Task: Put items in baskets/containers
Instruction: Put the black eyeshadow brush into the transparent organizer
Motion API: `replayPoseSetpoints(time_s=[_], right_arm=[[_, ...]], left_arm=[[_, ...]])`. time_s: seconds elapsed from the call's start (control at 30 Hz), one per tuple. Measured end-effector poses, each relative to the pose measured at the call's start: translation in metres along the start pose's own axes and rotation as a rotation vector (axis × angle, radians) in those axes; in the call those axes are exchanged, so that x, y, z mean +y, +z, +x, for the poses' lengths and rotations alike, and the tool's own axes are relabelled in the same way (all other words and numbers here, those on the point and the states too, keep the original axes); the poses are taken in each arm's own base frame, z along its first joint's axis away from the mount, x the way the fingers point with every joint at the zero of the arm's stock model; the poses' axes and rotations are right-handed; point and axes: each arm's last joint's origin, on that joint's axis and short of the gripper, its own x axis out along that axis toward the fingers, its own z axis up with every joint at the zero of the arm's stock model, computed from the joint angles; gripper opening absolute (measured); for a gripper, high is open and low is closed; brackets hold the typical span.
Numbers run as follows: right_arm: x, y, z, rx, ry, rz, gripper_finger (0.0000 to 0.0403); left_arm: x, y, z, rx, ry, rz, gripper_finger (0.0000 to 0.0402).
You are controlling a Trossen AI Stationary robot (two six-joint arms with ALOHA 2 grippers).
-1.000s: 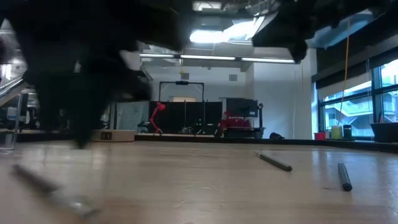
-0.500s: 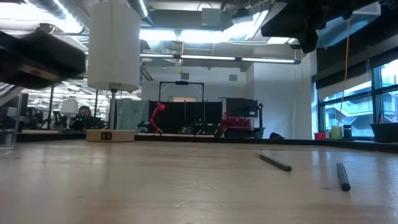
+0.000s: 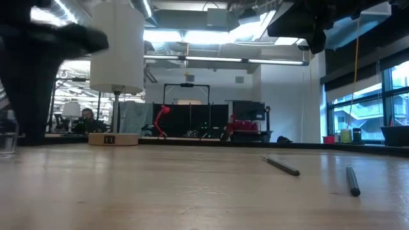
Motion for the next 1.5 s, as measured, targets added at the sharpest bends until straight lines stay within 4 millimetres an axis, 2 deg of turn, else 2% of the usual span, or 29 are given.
replayPoseSetpoints(time_s=[0.27, 0.37, 0.47, 0.53, 0.67, 0.83, 1.0, 1.23, 1.33, 1.5], right_arm=[[0.0, -0.001, 0.0, 0.004, -0.001, -0.003, 0.0045], [0.0, -0.001, 0.0, 0.005, -0.001, -0.004, 0.0045], [0.0, -0.001, 0.0, 0.011, -0.003, -0.005, 0.0045], [-0.001, -0.002, 0.0, 0.013, -0.004, -0.005, 0.0045], [-0.001, -0.001, 0.0, 0.012, -0.004, 0.003, 0.0045], [0.0, -0.002, 0.0, 0.021, 0.011, 0.004, 0.0045], [0.0, -0.002, 0.0, 0.019, 0.013, -0.03, 0.0045], [-0.001, 0.01, 0.002, -0.021, 0.0, -0.098, 0.0045], [0.0, 0.018, 0.002, -0.041, -0.004, -0.12, 0.0045], [-0.001, 0.027, 0.003, -0.063, -0.017, -0.144, 0.0045]], left_arm=[[0.02, 0.005, -0.021, -0.032, -0.011, -0.04, 0.0141], [0.021, 0.004, -0.032, -0.025, -0.097, -0.043, 0.0141], [0.017, 0.0, -0.048, 0.017, -0.26, -0.084, 0.0141], [0.014, -0.003, -0.055, 0.086, -0.378, -0.192, 0.0141], [0.006, -0.009, -0.07, 0.252, -0.514, -0.544, 0.0141], [-0.019, -0.018, -0.081, 0.484, -0.599, -0.889, 0.0141], [-0.045, -0.031, -0.086, 0.562, -0.547, -1.135, 0.0141], [-0.072, -0.051, -0.079, 0.411, -0.362, -1.382, 0.0141], [-0.081, -0.058, -0.072, 0.458, -0.323, -1.36, 0.0141], [-0.084, -0.064, -0.067, 0.564, -0.285, -1.309, 0.0141]])
